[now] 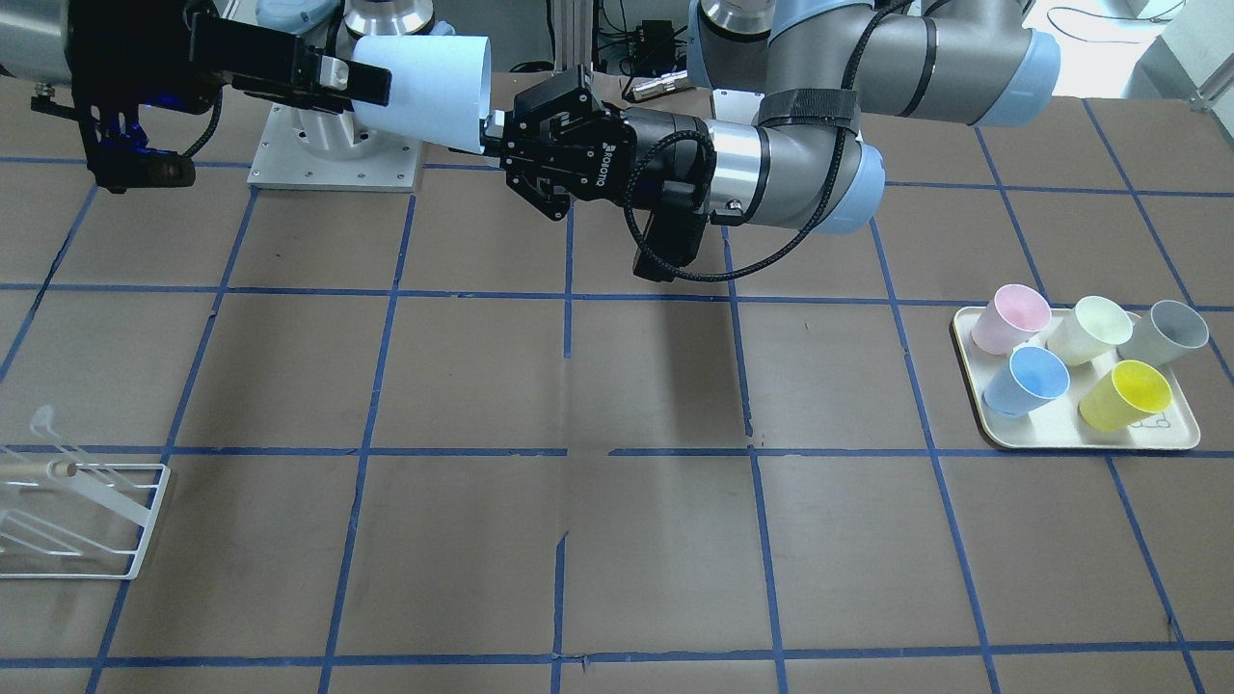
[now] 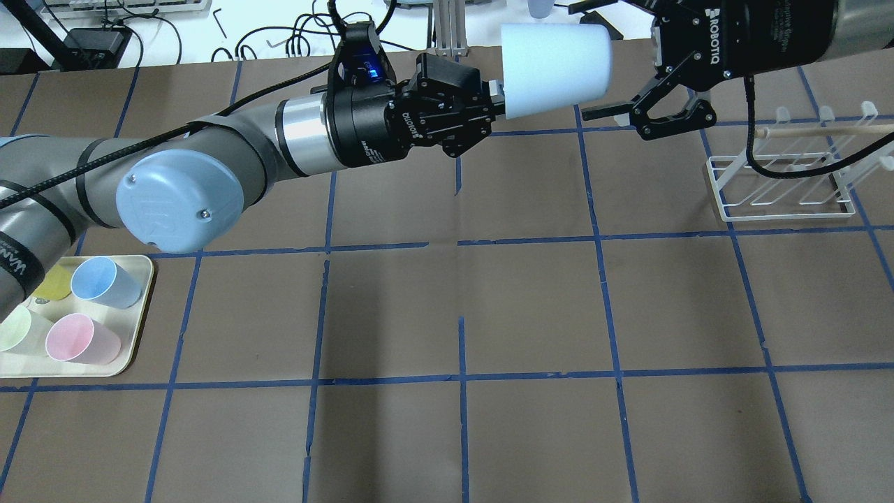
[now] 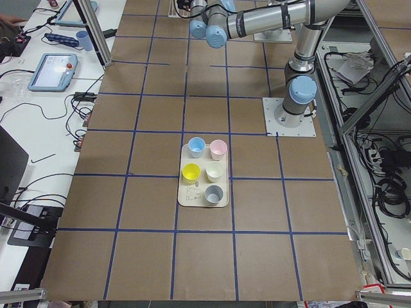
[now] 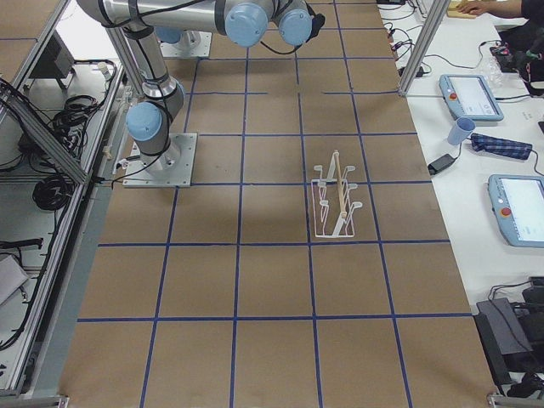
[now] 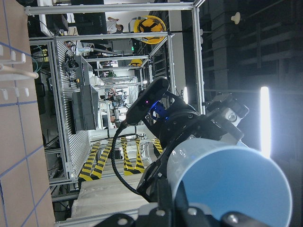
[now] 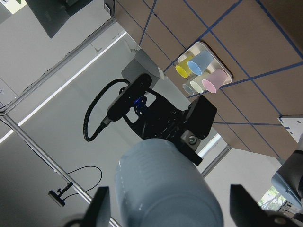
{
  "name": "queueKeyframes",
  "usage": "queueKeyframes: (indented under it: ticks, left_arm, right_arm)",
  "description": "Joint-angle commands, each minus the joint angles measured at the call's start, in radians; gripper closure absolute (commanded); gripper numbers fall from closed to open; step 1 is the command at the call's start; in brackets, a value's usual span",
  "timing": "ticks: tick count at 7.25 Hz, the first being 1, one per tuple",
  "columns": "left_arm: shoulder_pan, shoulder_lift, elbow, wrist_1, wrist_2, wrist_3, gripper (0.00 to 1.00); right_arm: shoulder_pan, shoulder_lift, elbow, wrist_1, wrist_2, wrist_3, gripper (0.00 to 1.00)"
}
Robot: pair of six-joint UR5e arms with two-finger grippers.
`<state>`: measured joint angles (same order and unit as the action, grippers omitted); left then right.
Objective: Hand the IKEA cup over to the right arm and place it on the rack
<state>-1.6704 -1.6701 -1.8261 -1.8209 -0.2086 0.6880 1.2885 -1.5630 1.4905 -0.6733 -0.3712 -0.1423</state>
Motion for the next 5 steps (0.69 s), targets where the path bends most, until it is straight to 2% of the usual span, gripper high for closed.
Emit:
queueKeyframes:
  ticks: [1, 2, 3, 4, 5]
  left_arm:
    - [0.000, -0.002, 0.004, -0.001, 0.002, -0.002, 1.00]
    - [0.000, 0.000, 0.007, -0.002, 0.002, -0.017, 0.71]
    - [0.001, 0.003, 0.016, 0.002, 0.003, -0.036, 0.14]
    - [0.001, 0.006, 0.017, 0.002, 0.005, -0.041, 0.04]
    - [0.003, 0.006, 0.019, 0.002, 0.005, -0.041, 0.04]
  right_arm:
    - [0.000, -0.002, -0.004, 0.001, 0.000, 0.000, 0.43]
    - [-0.001, -0.002, -0.010, 0.001, 0.000, 0.000, 0.44]
    - [-0.001, -0.002, -0.012, 0.001, 0.000, 0.000, 0.45]
    - [-0.003, -0.002, -0.012, 0.001, 0.000, 0.001, 0.45]
    - [-0.003, 0.000, -0.013, 0.001, -0.002, 0.001, 0.45]
